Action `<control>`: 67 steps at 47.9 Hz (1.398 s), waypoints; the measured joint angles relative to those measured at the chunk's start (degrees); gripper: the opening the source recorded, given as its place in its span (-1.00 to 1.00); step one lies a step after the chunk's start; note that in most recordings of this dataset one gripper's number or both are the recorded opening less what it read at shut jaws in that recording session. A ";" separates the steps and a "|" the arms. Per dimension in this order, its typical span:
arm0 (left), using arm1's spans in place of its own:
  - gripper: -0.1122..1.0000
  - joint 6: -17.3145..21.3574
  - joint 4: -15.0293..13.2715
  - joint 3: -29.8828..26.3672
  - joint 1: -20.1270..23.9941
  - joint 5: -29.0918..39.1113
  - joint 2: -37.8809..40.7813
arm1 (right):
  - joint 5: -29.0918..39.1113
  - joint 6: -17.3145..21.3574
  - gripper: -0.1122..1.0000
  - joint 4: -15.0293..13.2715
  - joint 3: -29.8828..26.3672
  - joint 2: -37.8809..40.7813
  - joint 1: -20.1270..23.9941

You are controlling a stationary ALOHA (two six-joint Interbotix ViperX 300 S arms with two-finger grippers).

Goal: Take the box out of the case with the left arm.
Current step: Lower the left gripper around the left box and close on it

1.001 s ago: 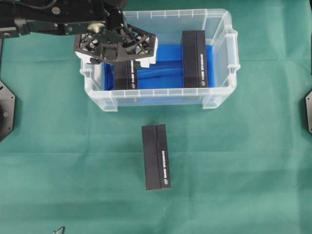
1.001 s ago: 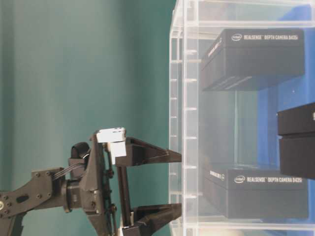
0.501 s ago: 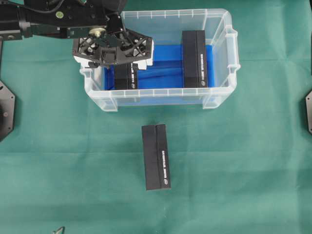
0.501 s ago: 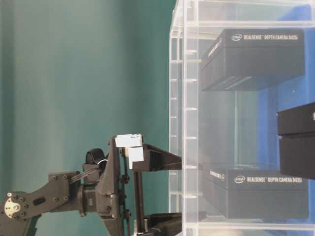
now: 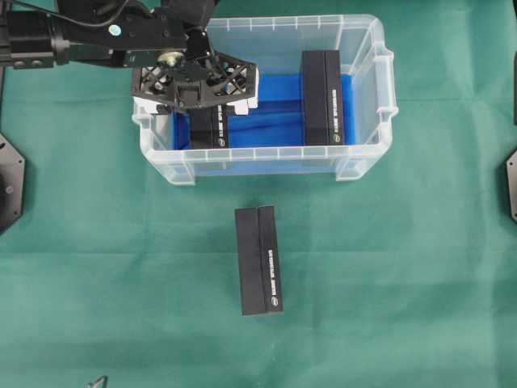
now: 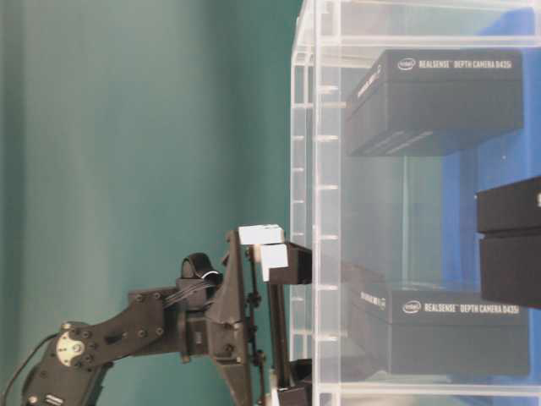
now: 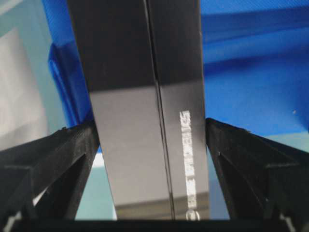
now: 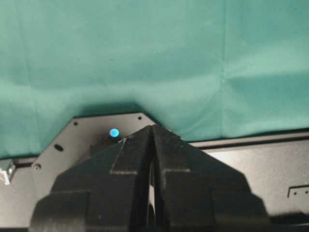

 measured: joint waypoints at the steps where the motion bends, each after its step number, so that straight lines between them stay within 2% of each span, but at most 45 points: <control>1: 0.66 0.00 0.00 0.09 0.00 -0.18 0.00 | 0.00 0.00 -0.80 -0.09 0.09 0.09 0.09; 23: 0.63 -0.26 -0.35 1.14 0.44 -2.20 -0.44 | -0.35 0.00 -0.80 -0.09 1.05 0.09 0.00; 31: 0.35 -0.35 -0.79 1.14 0.53 -2.37 -0.44 | -0.53 0.00 -0.80 -0.09 1.05 0.09 0.09; 53: 0.35 -0.26 -0.79 1.14 0.09 -2.37 -0.70 | -0.62 0.00 -0.80 -0.09 1.05 0.09 0.00; 67: 0.35 -2.20 -0.88 0.18 -0.70 0.35 -1.14 | -0.62 0.00 -0.80 -0.09 1.05 0.09 0.09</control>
